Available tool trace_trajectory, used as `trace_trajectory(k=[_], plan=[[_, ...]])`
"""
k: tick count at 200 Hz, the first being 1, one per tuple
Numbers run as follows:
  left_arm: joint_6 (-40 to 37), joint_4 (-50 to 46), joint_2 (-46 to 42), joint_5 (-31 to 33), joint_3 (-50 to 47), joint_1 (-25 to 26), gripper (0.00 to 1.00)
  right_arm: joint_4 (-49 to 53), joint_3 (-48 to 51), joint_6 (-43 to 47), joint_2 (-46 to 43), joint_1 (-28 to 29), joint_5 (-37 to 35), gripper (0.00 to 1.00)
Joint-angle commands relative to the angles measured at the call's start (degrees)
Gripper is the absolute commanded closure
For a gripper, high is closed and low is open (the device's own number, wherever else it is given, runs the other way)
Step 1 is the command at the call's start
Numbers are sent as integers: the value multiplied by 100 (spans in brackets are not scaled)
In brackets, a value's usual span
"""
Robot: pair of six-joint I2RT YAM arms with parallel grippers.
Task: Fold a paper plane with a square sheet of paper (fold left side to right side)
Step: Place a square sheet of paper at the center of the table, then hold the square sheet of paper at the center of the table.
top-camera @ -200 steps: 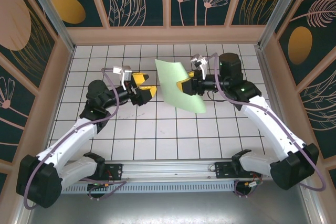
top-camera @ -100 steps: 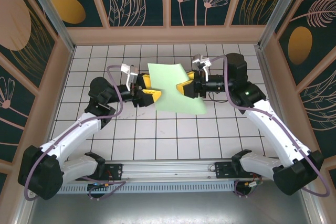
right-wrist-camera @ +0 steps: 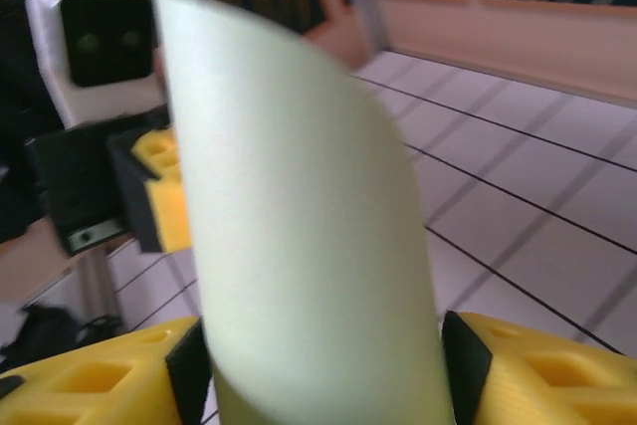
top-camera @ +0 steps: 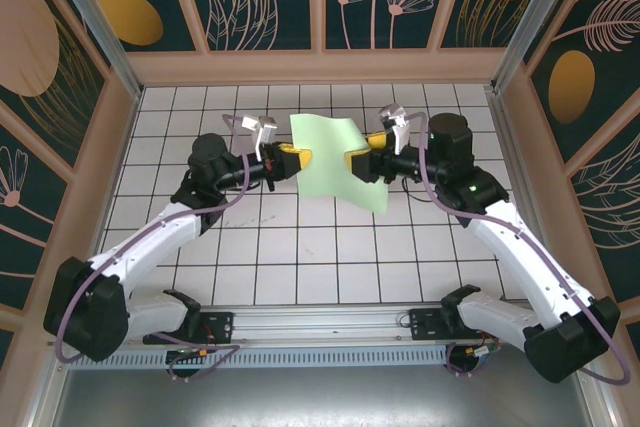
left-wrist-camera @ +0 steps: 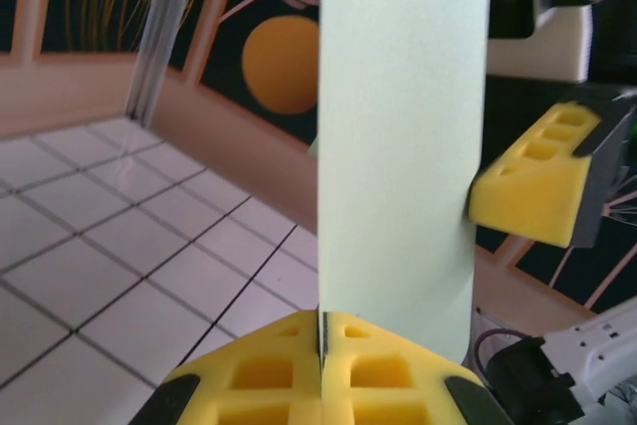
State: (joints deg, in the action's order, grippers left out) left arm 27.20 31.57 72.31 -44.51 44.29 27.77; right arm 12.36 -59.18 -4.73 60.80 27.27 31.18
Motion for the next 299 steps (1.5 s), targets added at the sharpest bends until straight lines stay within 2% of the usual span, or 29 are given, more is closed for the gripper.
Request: trace_trajectory(k=[1,40,71,91,120,163,180,238,299], plan=[[194,-404,391,338,147,1,100,386,92,-202,122,-100,-1505,26],[310,-1110,1450,741,381,0,100,779,235,-478,438,-204,-2716,17],[251,-1563,2476,1008,666,-19,100,766,322,-620,800,-212,-2504,17],[150,-1908,3039,1193,919,-28,100,589,452,-785,1042,-204,-2197,23],[-173,-2421,3316,1642,1108,-69,100,264,646,-1014,1423,-199,-1909,37],[-565,-2984,3439,1987,1518,-127,100,-124,681,-1158,2302,-182,-1554,71],[-628,-3058,3443,2016,1547,-140,100,-219,557,-1209,2733,-187,-1450,80],[-851,-3435,3667,2017,1917,-146,100,-192,-172,-1320,4068,-160,-1625,82],[-1025,-3758,3852,1983,2261,-149,100,-91,-495,-1276,4817,-77,-1938,83]])
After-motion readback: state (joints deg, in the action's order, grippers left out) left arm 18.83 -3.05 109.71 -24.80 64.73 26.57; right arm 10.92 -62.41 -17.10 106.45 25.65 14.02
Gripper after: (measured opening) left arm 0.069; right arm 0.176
